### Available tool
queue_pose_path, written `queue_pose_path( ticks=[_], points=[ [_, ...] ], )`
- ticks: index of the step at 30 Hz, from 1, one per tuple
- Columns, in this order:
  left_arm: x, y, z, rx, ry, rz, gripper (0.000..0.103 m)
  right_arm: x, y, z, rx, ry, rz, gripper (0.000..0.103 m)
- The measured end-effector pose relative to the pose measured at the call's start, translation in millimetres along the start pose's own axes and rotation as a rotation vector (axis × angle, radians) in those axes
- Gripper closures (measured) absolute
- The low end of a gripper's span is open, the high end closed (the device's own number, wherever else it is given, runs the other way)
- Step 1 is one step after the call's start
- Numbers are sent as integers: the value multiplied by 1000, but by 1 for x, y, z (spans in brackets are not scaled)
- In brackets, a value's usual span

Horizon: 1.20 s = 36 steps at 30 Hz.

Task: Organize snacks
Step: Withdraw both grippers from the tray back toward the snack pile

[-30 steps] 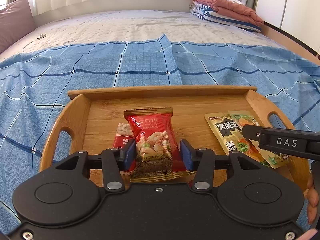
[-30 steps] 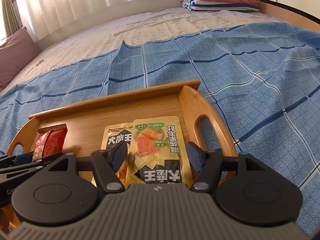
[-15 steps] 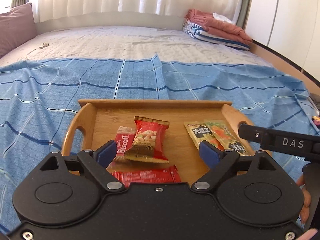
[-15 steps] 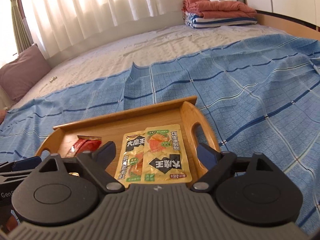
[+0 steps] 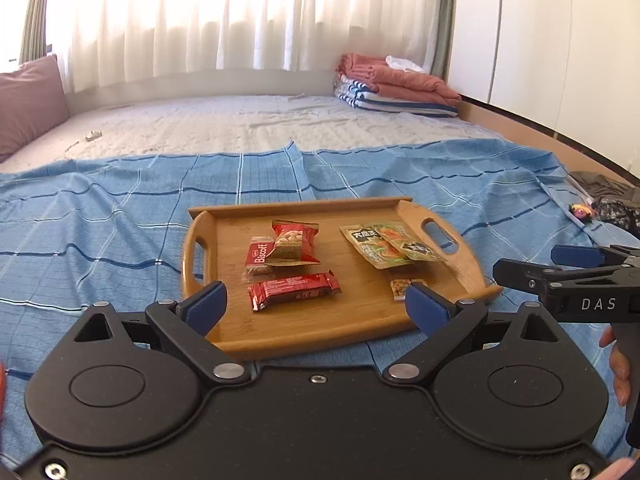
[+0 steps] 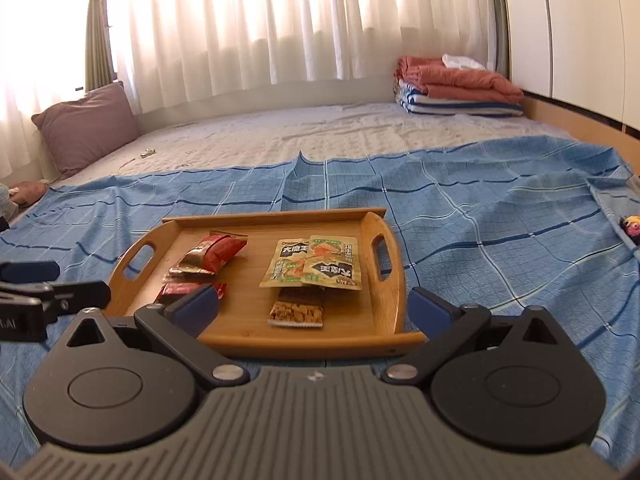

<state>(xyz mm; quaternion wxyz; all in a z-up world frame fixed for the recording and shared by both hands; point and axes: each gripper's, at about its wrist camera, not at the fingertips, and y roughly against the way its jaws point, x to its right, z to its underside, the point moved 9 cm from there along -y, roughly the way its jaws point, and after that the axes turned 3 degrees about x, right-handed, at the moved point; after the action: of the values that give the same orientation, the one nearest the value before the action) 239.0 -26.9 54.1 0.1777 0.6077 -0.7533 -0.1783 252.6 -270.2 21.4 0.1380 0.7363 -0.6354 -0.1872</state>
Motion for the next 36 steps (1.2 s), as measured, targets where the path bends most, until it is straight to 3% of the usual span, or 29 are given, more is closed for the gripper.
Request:
queue_pose_path(
  ticks=[8,15,23,36],
  points=[
    [4,53,36,20,-21,23,6,-2,53,34,54,-34,9,0],
    [-7,80,73,29,-13,-15,6,10,91,66,95,-70,65,0],
    [-27,86,103,24,1,-82,6,24,110,97,93,-71,137,0],
    [-45,81,135,12,19,-169,6,15,107,135,52,-14,178,2]
  ],
)
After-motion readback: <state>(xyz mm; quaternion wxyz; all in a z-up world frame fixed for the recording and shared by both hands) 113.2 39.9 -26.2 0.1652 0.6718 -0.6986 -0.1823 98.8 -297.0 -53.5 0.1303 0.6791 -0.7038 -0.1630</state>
